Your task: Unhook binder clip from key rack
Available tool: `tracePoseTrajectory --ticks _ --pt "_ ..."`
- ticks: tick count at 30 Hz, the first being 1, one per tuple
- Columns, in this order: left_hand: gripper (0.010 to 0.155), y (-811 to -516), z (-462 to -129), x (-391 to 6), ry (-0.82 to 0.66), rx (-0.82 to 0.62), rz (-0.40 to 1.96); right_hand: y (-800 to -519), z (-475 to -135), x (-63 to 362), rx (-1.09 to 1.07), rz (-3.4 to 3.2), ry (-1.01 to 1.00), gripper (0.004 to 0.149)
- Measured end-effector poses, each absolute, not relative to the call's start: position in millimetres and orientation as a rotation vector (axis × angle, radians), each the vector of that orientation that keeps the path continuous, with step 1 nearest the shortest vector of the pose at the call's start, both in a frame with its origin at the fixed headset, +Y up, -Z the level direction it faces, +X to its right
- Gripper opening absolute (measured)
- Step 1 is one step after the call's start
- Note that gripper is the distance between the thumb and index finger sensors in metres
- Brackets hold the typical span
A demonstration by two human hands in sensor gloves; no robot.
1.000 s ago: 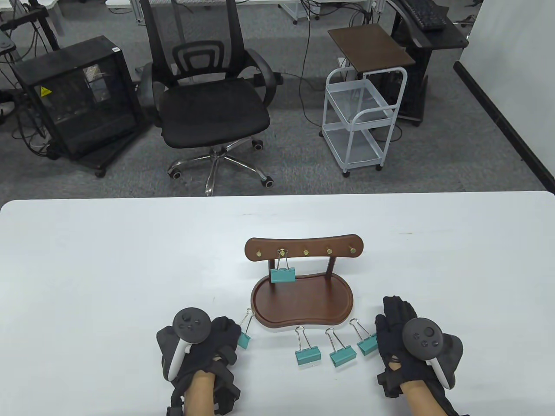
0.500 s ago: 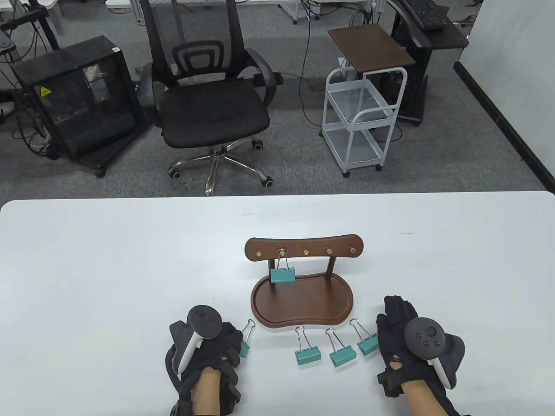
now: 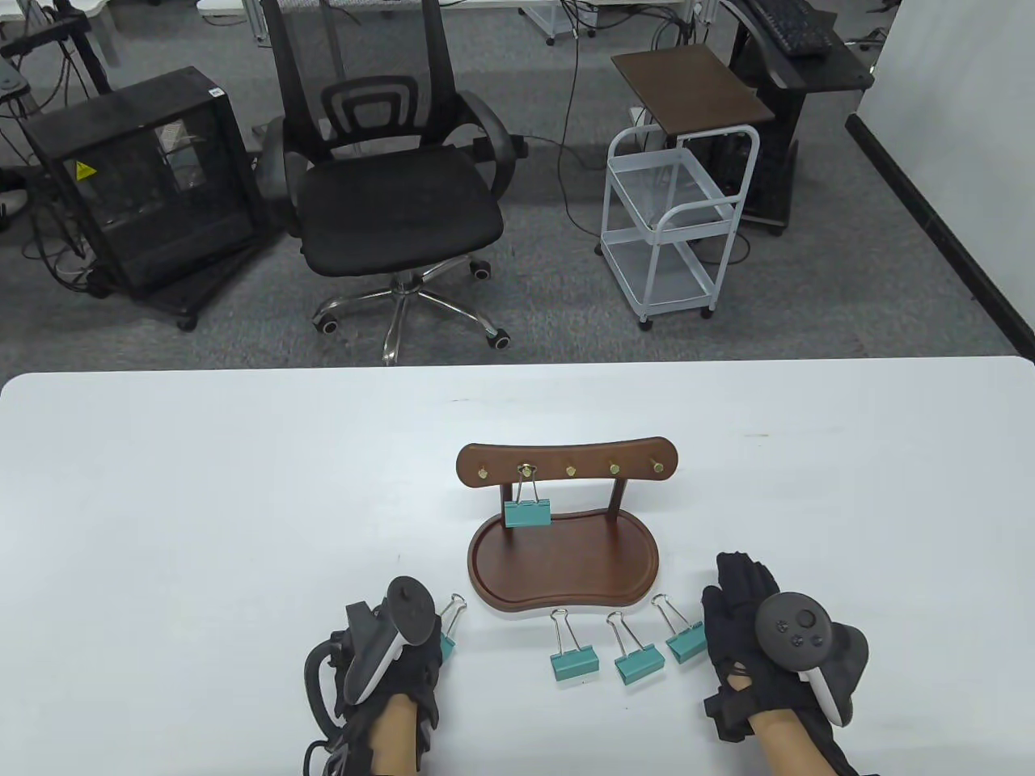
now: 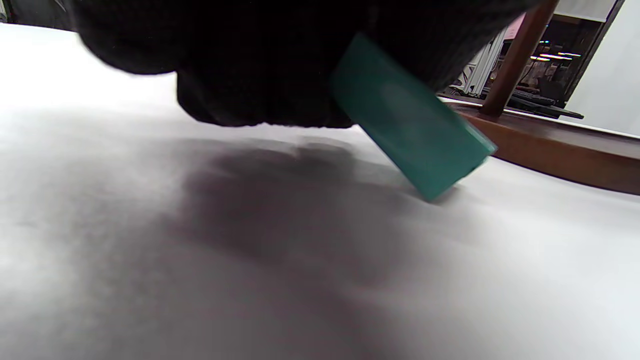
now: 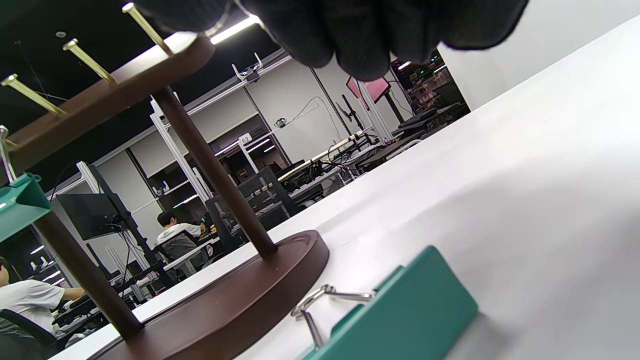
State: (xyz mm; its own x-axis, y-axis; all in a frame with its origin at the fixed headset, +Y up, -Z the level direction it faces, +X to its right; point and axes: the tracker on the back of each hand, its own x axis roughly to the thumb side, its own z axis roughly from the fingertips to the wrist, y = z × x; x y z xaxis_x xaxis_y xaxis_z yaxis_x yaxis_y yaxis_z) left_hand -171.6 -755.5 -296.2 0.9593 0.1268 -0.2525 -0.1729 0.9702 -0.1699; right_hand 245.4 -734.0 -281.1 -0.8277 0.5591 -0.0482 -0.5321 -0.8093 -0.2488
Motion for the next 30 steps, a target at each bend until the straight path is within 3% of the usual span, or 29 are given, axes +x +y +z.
tracePoseTrajectory --ticks 12,18,23,30 --pt "0.048 -752.1 -294.4 -172.3 0.245 -0.149 0.138 -733.8 -280.5 246.0 -0.166 2.531 -0.298 0.059" --pt "0.052 -743.1 -289.0 -178.5 0.247 -0.017 0.249 -733.7 -280.5 246.1 -0.165 2.531 -0.295 0.058" --pt "0.061 -737.2 -287.1 -177.4 0.208 0.05 0.447 -733.5 -280.7 245.7 -0.164 2.534 -0.296 0.059" --pt "0.069 -734.3 -295.2 -169.4 0.129 0.041 0.948 -733.3 -281.0 245.1 -0.162 2.537 -0.291 0.058"
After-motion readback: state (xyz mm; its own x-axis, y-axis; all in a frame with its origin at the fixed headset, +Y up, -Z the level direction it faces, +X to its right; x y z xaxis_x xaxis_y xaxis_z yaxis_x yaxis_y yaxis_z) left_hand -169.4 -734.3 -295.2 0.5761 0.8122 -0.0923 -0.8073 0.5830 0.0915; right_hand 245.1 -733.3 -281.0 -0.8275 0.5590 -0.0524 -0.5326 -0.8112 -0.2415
